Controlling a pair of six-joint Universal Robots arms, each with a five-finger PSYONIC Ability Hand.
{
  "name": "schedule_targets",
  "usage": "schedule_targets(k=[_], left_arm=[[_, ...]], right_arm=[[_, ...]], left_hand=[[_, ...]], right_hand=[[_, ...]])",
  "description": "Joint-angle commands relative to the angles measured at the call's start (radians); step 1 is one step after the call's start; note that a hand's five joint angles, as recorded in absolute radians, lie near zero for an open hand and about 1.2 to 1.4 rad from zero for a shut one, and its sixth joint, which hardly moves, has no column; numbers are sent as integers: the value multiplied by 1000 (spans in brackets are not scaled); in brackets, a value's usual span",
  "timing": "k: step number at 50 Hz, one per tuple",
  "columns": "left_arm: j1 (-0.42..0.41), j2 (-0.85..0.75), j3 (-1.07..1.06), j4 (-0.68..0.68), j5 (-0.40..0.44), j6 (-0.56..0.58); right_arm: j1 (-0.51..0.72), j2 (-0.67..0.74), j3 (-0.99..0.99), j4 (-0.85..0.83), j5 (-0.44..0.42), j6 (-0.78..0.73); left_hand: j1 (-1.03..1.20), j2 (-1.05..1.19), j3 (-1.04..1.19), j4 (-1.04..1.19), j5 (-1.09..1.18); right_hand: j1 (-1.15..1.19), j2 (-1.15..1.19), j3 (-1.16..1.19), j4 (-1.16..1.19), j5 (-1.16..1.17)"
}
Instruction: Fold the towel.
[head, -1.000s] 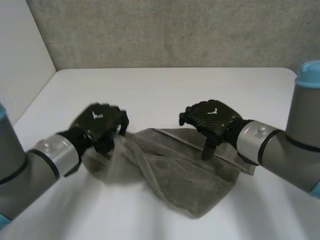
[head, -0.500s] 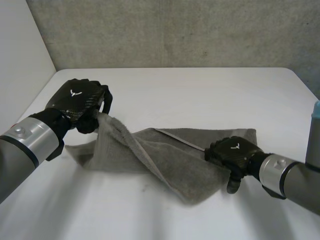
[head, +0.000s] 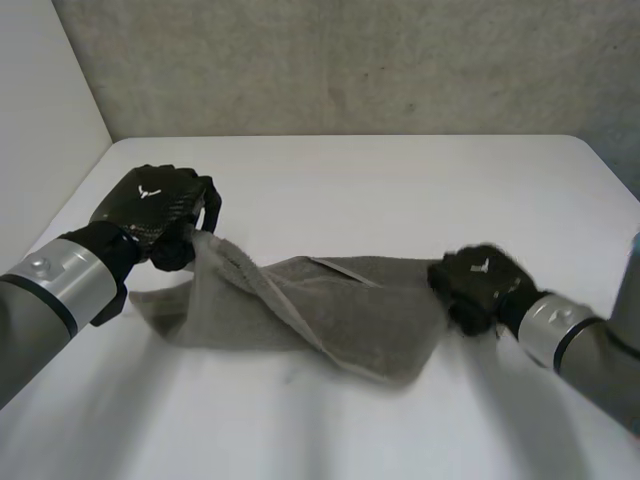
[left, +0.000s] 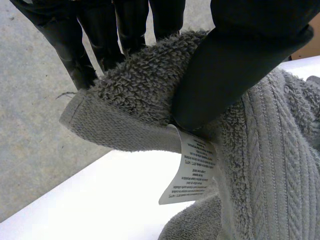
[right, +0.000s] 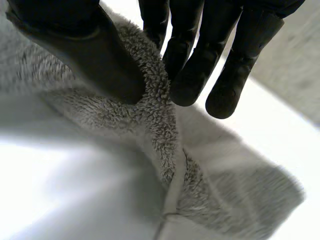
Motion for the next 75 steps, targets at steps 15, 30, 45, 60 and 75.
schedule_targets(k=[15,30,45,60,75], left_arm=[[-11,60,-25,-7,3,-29],[-19,8,-19,3,11,-90],[-46,-316,185,17,-21,-90],[-53,-460,352,22,-137,-92],[-60,-473,389,22,-182,-89]], right_arm=[[-119,-243,-632,769,-181,-107],[-67,120,-879,976,-129,-252],[21,600,-1267,789,117,-266],[44,729,-1322,479,120,-284],[39,630,-1260,478,195,-306]], left_hand=[[204,178,180,178,197],[204,178,180,178,197],[204,178,180,178,197],[204,178,180,178,197],[204,178,180,178,197]], right_hand=[[70,74,60,56,63],[70,74,60,56,63],[70,74,60,56,63],[-269,-265,-279,-283,-276],[-1151,-1147,-1162,-1166,-1158]])
